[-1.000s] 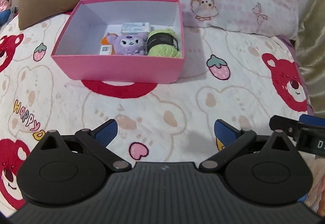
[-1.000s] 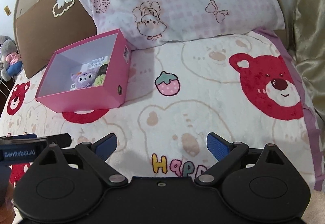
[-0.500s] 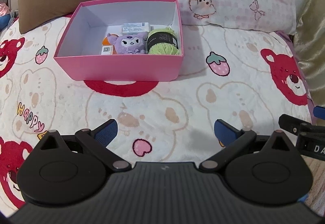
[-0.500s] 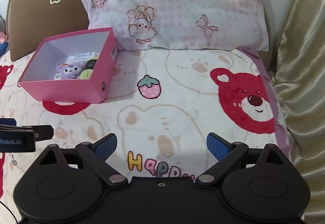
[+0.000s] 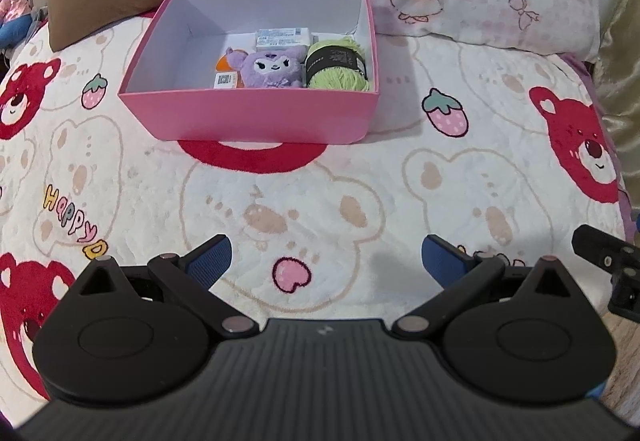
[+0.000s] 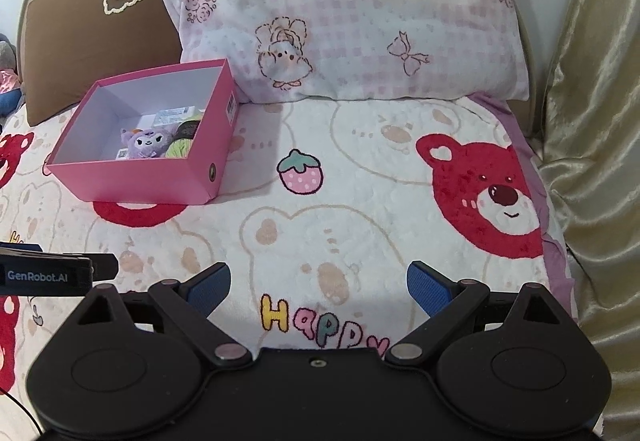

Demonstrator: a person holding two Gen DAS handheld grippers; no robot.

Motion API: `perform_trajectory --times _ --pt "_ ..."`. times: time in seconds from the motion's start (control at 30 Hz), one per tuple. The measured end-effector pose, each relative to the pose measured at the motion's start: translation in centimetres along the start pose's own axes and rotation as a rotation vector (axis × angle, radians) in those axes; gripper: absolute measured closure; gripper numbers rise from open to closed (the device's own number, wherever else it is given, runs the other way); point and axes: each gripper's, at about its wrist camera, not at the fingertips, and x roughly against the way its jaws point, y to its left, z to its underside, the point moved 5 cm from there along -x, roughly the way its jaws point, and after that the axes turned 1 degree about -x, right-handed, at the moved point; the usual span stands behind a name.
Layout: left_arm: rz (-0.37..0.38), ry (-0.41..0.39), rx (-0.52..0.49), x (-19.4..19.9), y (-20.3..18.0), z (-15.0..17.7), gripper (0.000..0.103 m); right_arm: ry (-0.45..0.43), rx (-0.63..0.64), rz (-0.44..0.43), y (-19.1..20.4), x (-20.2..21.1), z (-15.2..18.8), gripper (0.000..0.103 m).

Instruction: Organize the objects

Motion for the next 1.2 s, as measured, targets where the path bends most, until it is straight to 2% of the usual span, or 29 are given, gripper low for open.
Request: perform_trajectory --times 0.37,0.5,1.2 --pt "-0.004 0.009 -0.030 0.08 -0.19 0.42 0.000 -0.023 -0.008 0.016 0.24 0.32 0.07 0.006" --pt "-0.039 0.002 -0.060 0.17 -0.38 0.55 0.000 -0.037 0.017 0.033 0.50 0.76 0.23 0.006" --pt "-0.044 0.004 -0.021 0.28 0.24 0.52 0.000 -0.025 -0.003 0.038 -0.09 0.74 0.41 0.006"
